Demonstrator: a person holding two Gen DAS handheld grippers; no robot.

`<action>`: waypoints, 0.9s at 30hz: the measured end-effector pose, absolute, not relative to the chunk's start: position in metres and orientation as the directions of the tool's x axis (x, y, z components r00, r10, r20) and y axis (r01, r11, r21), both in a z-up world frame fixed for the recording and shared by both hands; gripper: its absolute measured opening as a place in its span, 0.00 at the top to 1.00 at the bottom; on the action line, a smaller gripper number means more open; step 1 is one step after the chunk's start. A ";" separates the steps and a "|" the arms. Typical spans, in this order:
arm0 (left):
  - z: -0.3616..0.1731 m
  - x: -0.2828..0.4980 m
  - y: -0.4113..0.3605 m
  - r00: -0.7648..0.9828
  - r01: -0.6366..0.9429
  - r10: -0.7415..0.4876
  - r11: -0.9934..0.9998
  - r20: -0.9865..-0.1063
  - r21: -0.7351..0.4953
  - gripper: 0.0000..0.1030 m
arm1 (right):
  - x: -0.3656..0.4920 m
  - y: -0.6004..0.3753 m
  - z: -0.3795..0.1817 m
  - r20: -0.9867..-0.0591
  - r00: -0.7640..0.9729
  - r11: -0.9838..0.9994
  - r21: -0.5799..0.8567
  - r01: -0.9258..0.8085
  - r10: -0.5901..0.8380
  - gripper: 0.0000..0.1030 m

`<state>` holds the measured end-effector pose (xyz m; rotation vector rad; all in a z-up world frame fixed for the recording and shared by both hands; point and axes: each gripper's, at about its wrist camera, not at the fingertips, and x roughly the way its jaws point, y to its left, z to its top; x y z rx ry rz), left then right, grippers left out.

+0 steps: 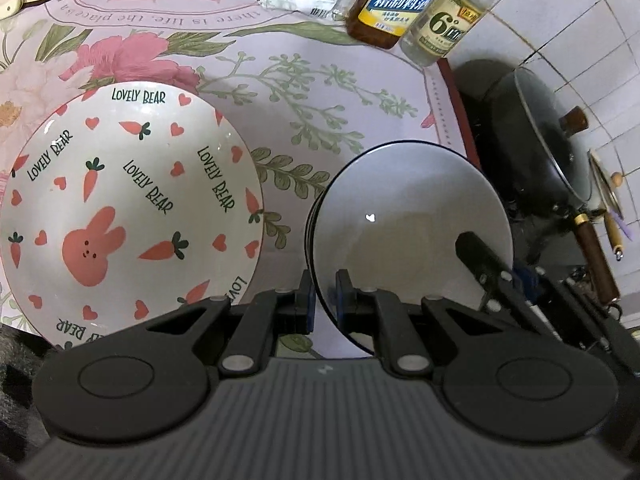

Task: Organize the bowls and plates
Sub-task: 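Lift the white bowl with both grippers and carry it over the nested bowls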

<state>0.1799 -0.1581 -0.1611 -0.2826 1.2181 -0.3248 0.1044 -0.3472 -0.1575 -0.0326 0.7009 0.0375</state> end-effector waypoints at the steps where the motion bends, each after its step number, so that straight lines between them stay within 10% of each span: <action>1: -0.162 0.180 -0.158 0.307 0.090 -0.394 0.918 -0.866 -0.386 0.91 | 0.105 -0.346 -0.158 -0.646 0.763 0.999 -0.025 -0.045 0.018 0.85; 17: -0.170 0.184 -0.157 0.334 0.055 -0.387 0.918 -0.859 -0.392 0.88 | 0.103 -0.329 -0.170 -0.576 0.815 0.974 -0.215 -0.069 -0.069 0.86; 27: -0.159 0.172 -0.155 0.365 0.081 -0.395 0.916 -0.843 -0.393 0.88 | 0.092 -0.355 -0.164 -0.565 0.824 0.998 -0.007 -0.062 0.047 0.84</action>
